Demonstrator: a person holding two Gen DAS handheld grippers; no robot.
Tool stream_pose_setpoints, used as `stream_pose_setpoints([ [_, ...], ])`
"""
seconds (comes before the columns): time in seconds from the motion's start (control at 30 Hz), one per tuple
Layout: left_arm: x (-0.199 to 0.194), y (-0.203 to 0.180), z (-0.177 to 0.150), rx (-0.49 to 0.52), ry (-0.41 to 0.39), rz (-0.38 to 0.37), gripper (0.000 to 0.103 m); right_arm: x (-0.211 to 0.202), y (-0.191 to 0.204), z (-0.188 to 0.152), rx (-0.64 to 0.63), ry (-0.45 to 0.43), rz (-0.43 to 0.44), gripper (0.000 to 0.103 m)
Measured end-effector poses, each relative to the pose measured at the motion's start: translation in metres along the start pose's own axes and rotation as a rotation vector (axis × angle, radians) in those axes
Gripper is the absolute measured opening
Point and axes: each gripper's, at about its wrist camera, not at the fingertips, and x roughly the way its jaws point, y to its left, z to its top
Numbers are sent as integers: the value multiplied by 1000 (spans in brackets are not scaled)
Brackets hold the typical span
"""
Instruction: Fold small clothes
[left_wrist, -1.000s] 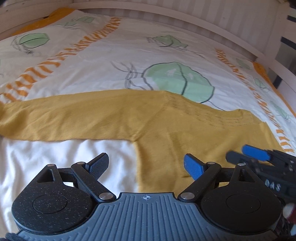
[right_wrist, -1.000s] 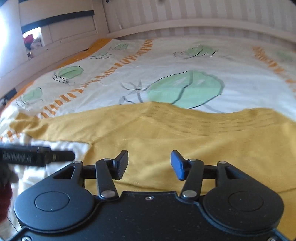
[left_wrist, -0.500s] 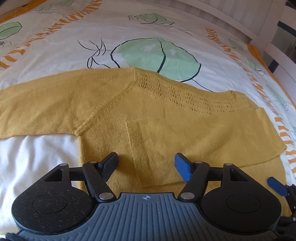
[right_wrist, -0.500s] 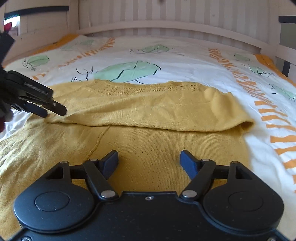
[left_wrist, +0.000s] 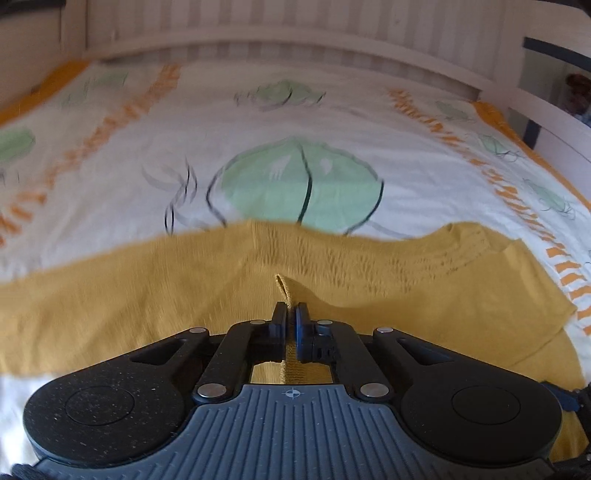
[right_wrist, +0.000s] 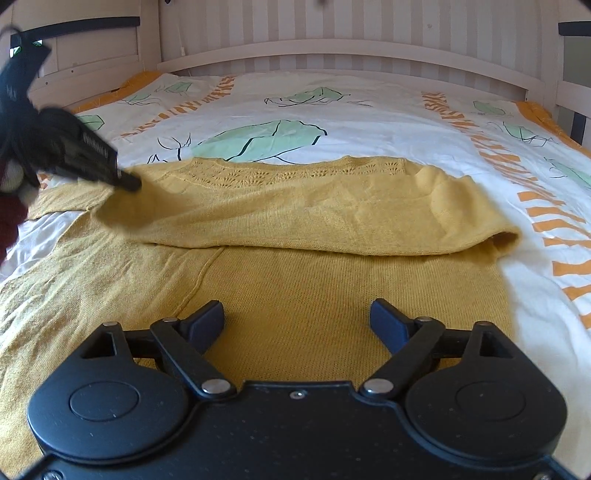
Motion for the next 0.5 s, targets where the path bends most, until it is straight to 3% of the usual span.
stream_pose_setpoints([
  [0.1,-9,8,17,18,-50,32,4,0,0,0,-1,0,-1,87],
  [0.2,-1,24,24,-10,-37,87,4,0,0,0,-1,0,-1,87],
  [0.33,20,44,14,-76,33,147,4,0,0,0,0,0,0,88],
  [0.5,47,60,-8,-126,145,133,8,1,0,0,2,0,1,88],
])
